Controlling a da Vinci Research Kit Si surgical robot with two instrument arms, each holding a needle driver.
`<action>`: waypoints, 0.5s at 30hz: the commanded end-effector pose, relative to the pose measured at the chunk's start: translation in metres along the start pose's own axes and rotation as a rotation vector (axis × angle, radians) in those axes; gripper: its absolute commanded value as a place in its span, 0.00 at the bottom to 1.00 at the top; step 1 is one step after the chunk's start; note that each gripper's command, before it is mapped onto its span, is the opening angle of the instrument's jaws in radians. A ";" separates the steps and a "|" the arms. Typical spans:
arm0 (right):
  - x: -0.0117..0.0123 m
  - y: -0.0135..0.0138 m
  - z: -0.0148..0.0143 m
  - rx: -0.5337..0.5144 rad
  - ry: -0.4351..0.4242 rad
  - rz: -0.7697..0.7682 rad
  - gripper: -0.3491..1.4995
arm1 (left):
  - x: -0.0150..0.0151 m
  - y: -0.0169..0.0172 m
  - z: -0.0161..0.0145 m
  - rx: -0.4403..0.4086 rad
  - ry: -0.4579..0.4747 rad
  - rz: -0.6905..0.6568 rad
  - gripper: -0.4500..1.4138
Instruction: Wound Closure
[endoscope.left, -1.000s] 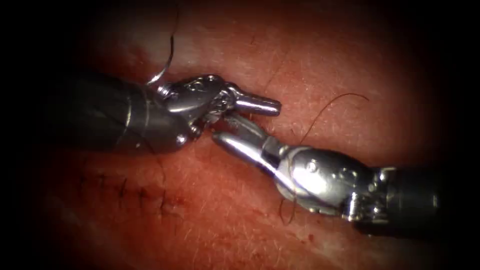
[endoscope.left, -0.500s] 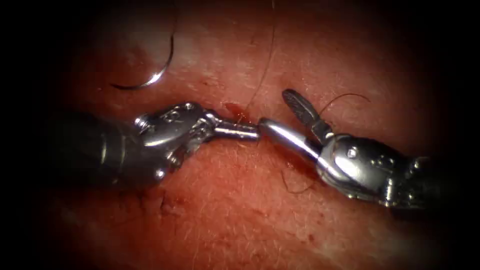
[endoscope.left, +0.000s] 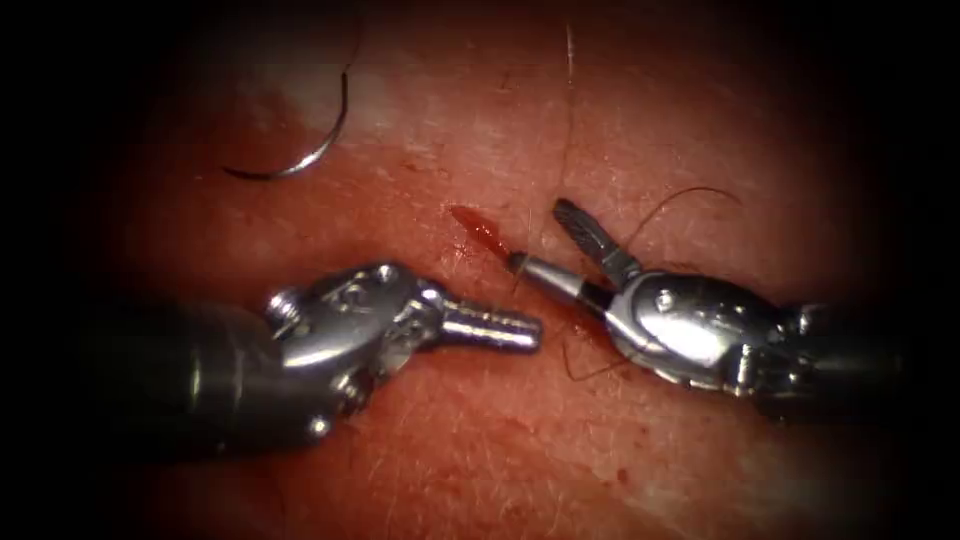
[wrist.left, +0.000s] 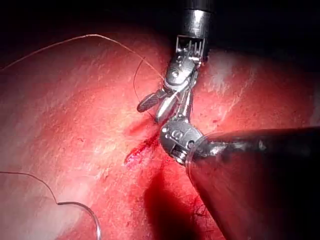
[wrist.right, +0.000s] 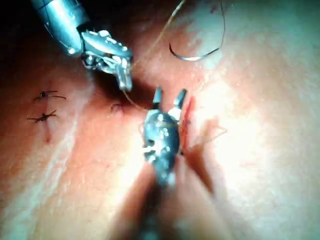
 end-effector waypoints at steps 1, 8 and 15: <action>-0.0011 -0.0008 0.0004 0.008 -0.008 0.001 0.45 | -0.0008 -0.0003 0.0003 0.001 0.000 -0.004 0.00; -0.0024 -0.0024 0.0013 0.099 -0.050 0.008 0.45 | 0.0029 -0.0016 0.0030 0.003 -0.012 0.023 0.00; -0.0024 -0.0036 0.0017 0.144 -0.051 0.007 0.42 | 0.0036 -0.0050 0.0044 0.003 -0.064 0.021 0.00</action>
